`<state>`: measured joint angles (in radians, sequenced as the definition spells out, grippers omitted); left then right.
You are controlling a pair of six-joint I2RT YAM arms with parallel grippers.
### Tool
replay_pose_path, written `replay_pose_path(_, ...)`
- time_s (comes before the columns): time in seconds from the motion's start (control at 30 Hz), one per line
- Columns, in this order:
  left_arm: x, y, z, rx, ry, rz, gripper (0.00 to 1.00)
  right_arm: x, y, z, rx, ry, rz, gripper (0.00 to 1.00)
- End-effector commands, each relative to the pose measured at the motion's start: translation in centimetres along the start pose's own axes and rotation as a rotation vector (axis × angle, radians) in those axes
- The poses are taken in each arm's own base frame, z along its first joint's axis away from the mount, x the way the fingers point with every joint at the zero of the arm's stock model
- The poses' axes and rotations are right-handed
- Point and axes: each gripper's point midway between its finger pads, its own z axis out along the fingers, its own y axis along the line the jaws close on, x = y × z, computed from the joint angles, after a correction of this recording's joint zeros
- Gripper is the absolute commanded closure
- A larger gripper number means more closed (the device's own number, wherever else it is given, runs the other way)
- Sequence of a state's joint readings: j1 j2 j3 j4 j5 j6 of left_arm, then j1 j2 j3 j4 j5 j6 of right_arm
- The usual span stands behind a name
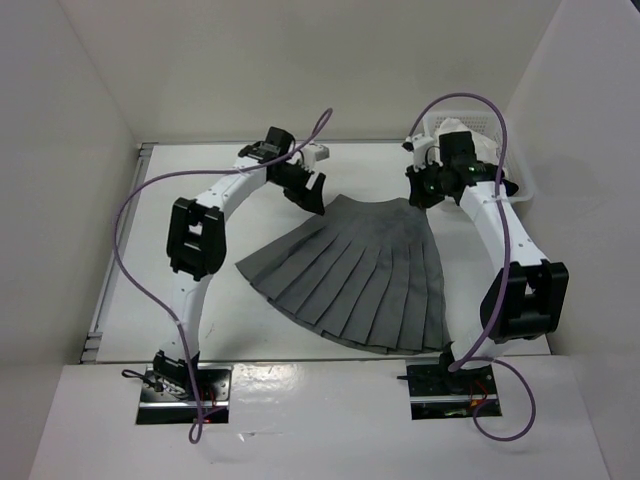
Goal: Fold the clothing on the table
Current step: Fold the skirt
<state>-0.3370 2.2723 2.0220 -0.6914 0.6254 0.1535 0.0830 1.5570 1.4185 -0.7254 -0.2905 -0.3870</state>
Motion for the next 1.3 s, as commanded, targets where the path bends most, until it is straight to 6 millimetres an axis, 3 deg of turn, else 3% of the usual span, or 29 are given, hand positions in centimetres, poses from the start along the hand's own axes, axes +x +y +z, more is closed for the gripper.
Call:
replay_pose_path(0.0,-0.8,-3.3,2.2,0.137,-0.003,0.093,0.15,0.0,0.3,-1.0,0.014,-0.008,-0.03,1.0)
replay_pose_path(0.2,0.5,-4.5,5.0,0.173,0.035,0.116,0.15,0.5,0.6,-1.3,0.012,-0.001,-0.028,1.0)
replay_pose_path(0.43,2.6,-2.5,6.7,0.098,0.067,0.068,0.15,0.6,0.9,-1.4,0.003,-0.004,-0.028,1.0)
replay_pose_path(0.57,6.7,-1.4,7.4,0.032,0.144,-0.032,0.18,0.4,0.9,-1.8,0.007,-0.014,-0.031,1.0)
replay_pose_path(0.6,9.5,-1.4,7.5,0.014,0.198,-0.089,0.19,0.4,0.9,-1.9,0.01,-0.022,-0.033,1.0)
replay_pose_path(0.83,14.5,-1.1,3.4,-0.117,0.269,-0.2,0.36,-0.2,-0.3,-1.1,0.067,-0.049,-0.034,1.0)
replay_pose_path(0.87,16.4,-1.2,2.8,-0.117,0.306,-0.237,0.38,0.0,-0.6,-0.5,0.075,-0.04,-0.022,1.0)
replay_pose_path(1.0,18.3,-1.5,-0.4,-0.154,0.314,-0.276,0.42,0.2,-1.3,1.8,0.079,-0.019,0.004,1.0)
replay_pose_path(1.2,17.7,-1.4,-4.3,-0.206,0.274,-0.303,0.42,1.3,-1.6,6.7,0.027,0.032,0.075,1.0)
replay_pose_path(1.27,17.5,-1.7,-4.7,-0.208,0.264,-0.297,0.42,1.3,-1.4,8.3,0.017,0.039,0.094,1.0)
